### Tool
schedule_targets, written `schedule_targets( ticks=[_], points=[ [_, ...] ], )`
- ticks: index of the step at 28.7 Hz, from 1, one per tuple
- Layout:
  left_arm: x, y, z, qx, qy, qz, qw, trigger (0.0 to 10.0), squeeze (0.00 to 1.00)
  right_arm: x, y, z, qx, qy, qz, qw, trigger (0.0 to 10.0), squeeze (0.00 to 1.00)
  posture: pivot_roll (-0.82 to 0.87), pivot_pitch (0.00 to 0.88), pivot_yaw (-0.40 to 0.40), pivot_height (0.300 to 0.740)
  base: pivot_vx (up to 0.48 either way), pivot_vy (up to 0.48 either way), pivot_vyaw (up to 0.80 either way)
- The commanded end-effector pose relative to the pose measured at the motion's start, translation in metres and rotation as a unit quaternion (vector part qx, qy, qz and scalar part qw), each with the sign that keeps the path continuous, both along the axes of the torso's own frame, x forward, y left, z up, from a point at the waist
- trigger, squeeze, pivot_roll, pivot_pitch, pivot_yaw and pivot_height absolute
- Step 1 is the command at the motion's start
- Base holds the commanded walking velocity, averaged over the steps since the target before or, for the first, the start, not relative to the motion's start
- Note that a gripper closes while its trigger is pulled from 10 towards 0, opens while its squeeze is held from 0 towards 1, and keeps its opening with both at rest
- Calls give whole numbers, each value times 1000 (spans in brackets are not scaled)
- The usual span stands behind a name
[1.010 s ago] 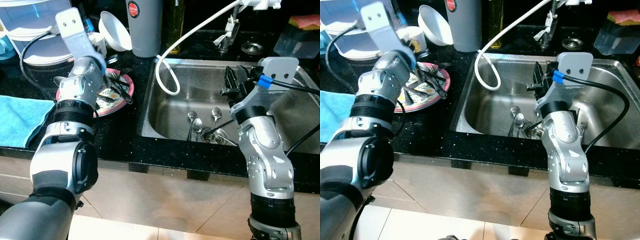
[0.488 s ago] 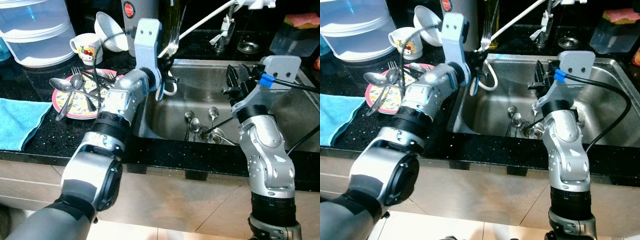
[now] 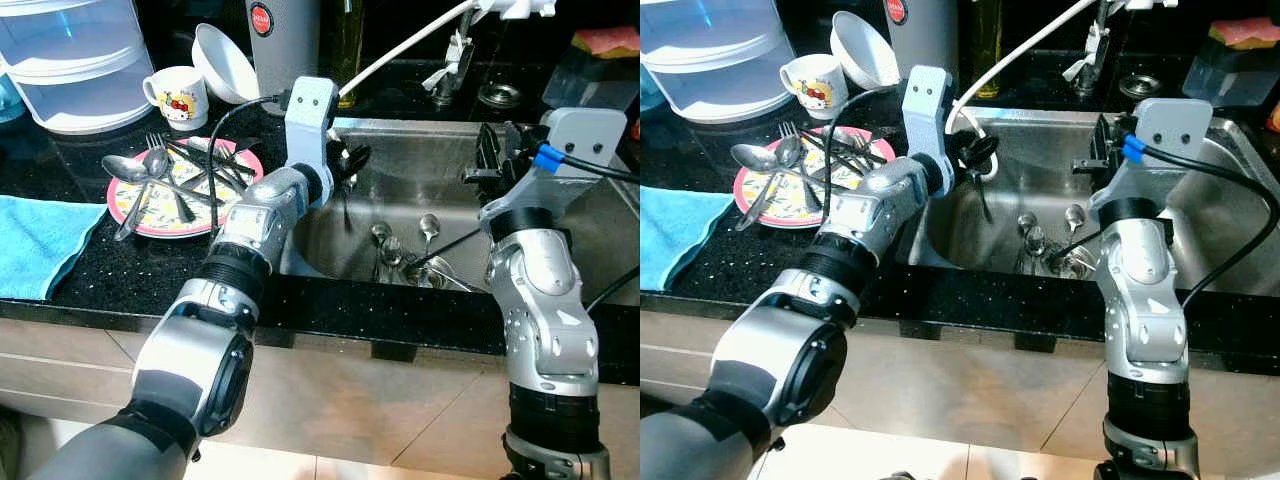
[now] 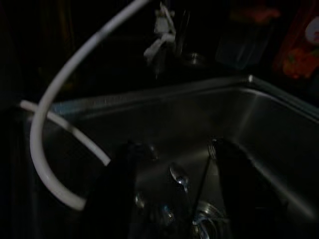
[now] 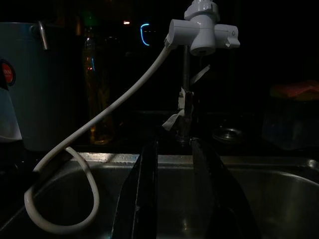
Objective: Kitchen organization
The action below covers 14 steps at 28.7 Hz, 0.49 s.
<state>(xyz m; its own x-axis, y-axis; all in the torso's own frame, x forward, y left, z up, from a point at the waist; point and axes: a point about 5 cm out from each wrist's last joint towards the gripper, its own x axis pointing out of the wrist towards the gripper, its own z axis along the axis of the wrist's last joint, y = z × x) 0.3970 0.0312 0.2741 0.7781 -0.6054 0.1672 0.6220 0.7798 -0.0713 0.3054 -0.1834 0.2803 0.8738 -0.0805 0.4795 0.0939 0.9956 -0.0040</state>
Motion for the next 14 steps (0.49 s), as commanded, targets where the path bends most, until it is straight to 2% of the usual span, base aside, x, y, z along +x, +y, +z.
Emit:
schedule_targets(
  ticks=[1,2,3,7,9,10,14],
  points=[
    [-3,1,2,1,-24,7,1000,10000,894,0,2,2,2,-9,2,1000,10000,0,2,92,77,740,0,0,0],
    [-4,2,4,14,-38,17,999,10000,114,0,3,2,2,-10,3,1000,10000,0,2,90,77,740,0,0,0],
    [-5,2,5,25,-48,22,998,10000,0,0,3,2,2,-10,3,1000,10000,0,2,90,77,740,0,0,0],
    [-9,6,8,59,-81,53,994,10000,0,0,4,1,4,-11,5,1000,10000,0,6,85,85,740,0,0,0],
    [-10,7,7,61,-79,63,993,10000,0,0,5,1,4,-11,6,1000,10000,0,6,84,85,740,0,0,0],
    [-10,11,4,69,-63,93,991,10000,0,-1,6,1,5,-10,8,1000,10000,0,9,81,87,740,0,0,0],
    [-9,15,-2,85,-40,124,988,10000,0,-1,7,0,6,-10,10,1000,10000,0,10,80,90,740,0,0,0]
  ],
)
